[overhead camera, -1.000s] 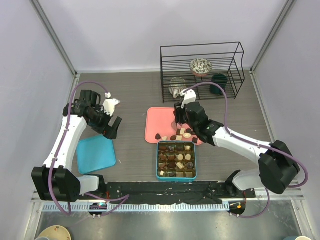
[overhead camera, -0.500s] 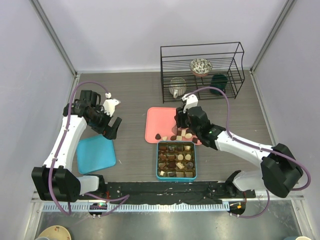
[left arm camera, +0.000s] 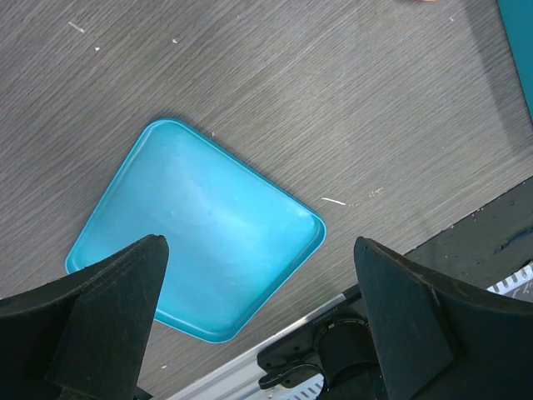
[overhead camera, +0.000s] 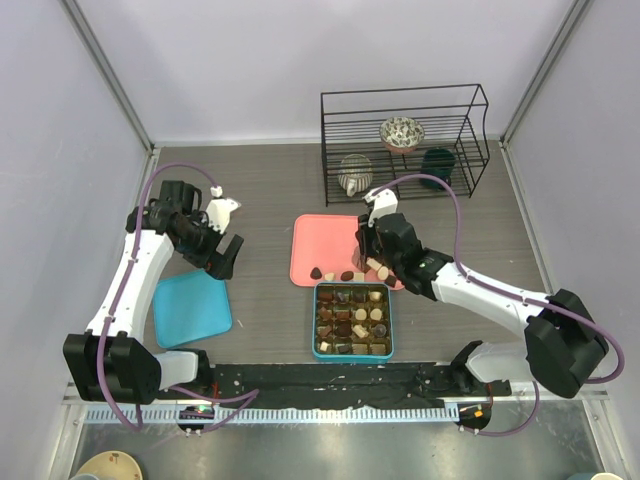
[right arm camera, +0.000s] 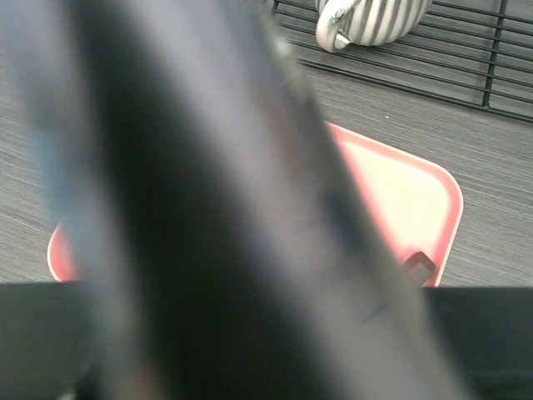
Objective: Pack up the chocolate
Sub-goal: Pick up the fake chocolate from the plate.
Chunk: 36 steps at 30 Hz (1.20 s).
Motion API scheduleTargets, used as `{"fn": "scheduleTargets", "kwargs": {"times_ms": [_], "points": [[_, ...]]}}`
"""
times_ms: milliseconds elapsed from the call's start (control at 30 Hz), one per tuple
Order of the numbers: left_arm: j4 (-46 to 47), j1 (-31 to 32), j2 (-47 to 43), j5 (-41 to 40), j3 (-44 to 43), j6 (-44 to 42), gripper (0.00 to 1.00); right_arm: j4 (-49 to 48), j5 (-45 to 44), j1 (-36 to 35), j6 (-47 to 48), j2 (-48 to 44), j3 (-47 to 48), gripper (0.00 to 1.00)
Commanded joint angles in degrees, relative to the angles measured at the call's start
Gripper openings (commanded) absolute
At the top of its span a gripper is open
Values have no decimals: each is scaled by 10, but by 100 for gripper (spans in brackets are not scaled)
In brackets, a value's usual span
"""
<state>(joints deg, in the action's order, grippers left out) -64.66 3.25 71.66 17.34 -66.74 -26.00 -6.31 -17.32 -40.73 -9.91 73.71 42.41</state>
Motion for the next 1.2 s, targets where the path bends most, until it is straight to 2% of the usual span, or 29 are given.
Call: {"fn": "scheduleTargets", "kwargs": {"times_ms": [0,400,633,800,1033,1167], "points": [[-9,-3,-9,4,-21,-5,100,2,-23,1,11,2,21,29],[-13,-4,-10,3,-21,-6,100,-36,-32,1,44,8,86,20],[-11,-4,-16,-3,-14,-11,100,-14,-18,0,33,-29,119,19],[-13,-4,-14,1,-16,-10,100,50,0,-16,10,-99,116,19],[-1,-3,-15,-5,-4,-8,100,186,-28,-106,-48,-245,75,20],[4,-3,-12,-6,1,-5,99,282,-45,-161,-123,-291,81,20]]}}
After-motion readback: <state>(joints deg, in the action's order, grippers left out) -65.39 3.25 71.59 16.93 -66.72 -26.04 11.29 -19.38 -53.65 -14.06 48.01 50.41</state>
